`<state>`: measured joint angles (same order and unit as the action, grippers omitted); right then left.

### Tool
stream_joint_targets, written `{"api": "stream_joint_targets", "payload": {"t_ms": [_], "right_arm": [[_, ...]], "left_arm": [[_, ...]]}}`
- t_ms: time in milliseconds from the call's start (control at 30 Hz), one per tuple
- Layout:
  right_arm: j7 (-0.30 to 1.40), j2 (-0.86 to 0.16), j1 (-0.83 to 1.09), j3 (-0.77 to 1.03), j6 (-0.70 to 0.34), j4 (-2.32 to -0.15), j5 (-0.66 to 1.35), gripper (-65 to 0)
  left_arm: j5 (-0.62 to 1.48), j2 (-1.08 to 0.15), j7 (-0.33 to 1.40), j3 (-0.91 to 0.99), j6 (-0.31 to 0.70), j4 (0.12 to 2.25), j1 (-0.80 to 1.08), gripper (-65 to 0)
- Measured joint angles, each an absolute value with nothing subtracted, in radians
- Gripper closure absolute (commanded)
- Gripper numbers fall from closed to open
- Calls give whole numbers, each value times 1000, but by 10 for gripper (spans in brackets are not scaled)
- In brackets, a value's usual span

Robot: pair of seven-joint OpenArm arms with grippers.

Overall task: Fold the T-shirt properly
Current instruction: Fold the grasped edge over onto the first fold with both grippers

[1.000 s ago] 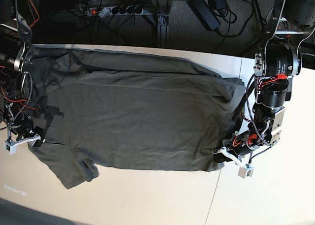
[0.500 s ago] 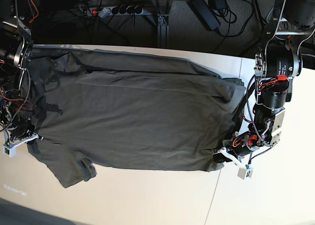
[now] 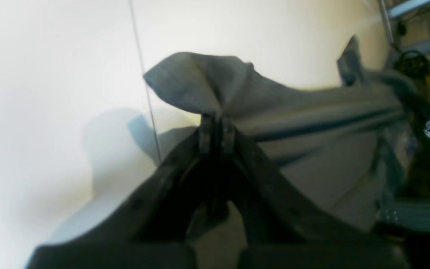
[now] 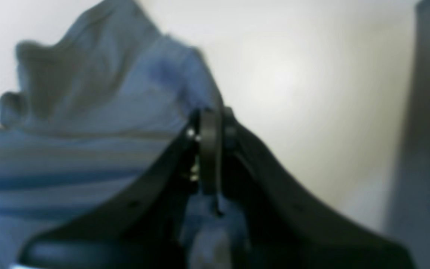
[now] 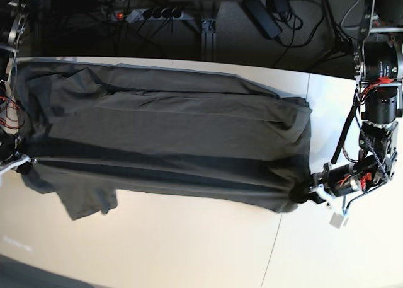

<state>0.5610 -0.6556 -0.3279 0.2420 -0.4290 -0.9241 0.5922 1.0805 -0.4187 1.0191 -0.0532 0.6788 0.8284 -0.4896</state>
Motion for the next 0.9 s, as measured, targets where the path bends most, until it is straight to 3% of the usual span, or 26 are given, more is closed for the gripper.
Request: {"api": "stream_joint_targets", "payload": {"t_ms": [333,700,800,833,900], "right_arm": [[599,-684,-132,291,-430,-1110,637,0],[607,-681,-17,331,-429,-1128,628,0],[599,-681,-26,342,-429,-1129,621,-265],[596,-681,-28,351,-429,-1129,621,-317],[588,-681,-28,381,-429,-1131,621,-336]], "left_arm": [[1113,-513,1054,-105,682,1259,-221,0],[1108,-514,1024,-105,682,1301,-155,0],[1107,-513,1023,-105,682,1301,-161,0],[1100,-513,1023,-105,682,1301,-161,0],[1072,-513,1015,-105,682,1301,-158,0]]}}
